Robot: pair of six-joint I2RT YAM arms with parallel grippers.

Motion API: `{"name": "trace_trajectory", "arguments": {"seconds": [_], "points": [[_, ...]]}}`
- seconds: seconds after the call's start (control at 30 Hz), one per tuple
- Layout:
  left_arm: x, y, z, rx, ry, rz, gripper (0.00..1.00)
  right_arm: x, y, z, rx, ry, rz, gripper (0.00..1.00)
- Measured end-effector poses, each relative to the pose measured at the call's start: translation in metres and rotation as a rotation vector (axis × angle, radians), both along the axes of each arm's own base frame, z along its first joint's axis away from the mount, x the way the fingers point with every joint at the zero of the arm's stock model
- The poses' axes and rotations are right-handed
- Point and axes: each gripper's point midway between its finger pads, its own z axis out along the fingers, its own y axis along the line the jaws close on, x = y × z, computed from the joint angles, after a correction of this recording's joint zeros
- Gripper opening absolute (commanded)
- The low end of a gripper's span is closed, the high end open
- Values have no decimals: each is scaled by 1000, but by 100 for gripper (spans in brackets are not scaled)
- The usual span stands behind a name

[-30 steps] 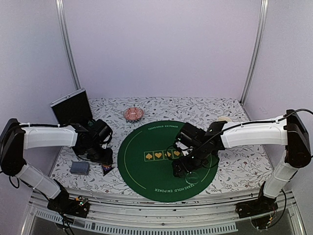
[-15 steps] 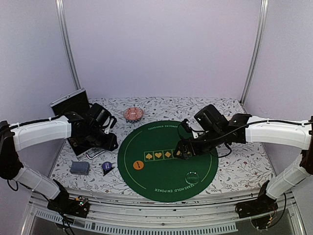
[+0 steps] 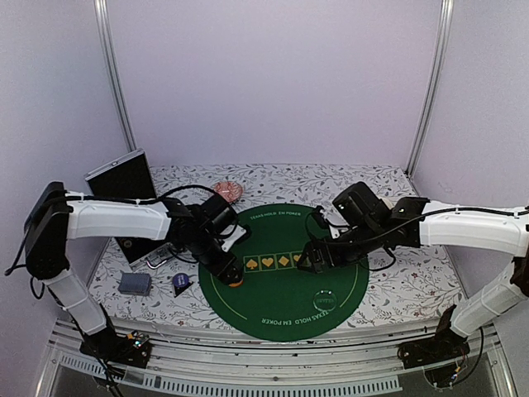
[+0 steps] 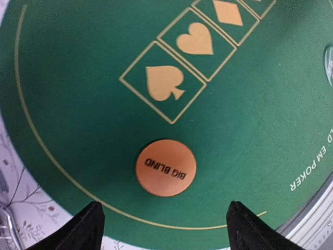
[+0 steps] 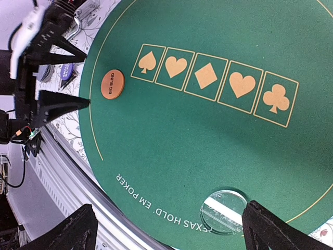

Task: Distribute texas hold em gaming equipment
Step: Move the big blind button to the big blind area.

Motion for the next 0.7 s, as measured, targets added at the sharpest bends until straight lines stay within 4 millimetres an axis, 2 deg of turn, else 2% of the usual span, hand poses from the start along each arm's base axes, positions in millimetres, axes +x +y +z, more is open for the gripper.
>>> {"name": "trace_trajectory", "arguments": {"seconds": [0.1, 0.23, 0.33, 0.5, 0.7], "points": [[-4, -13, -22, 49, 31, -65, 85, -2, -2, 1, 3, -2, 0, 99], [-5, -11, -52, 142, 67, -104, 85, -6, -8, -4, -5, 4, 0, 99], [-4, -12, -51, 164, 51, -122, 79, -10, -12, -5, -4, 4, 0, 99], [-4, -9, -52, 195, 33, -126, 63, -13, -17, 3, 20, -9, -7, 99], [-4, -9, -55, 197, 40, -106, 56, -18, -23, 11, 52, -15, -27, 99]]}}
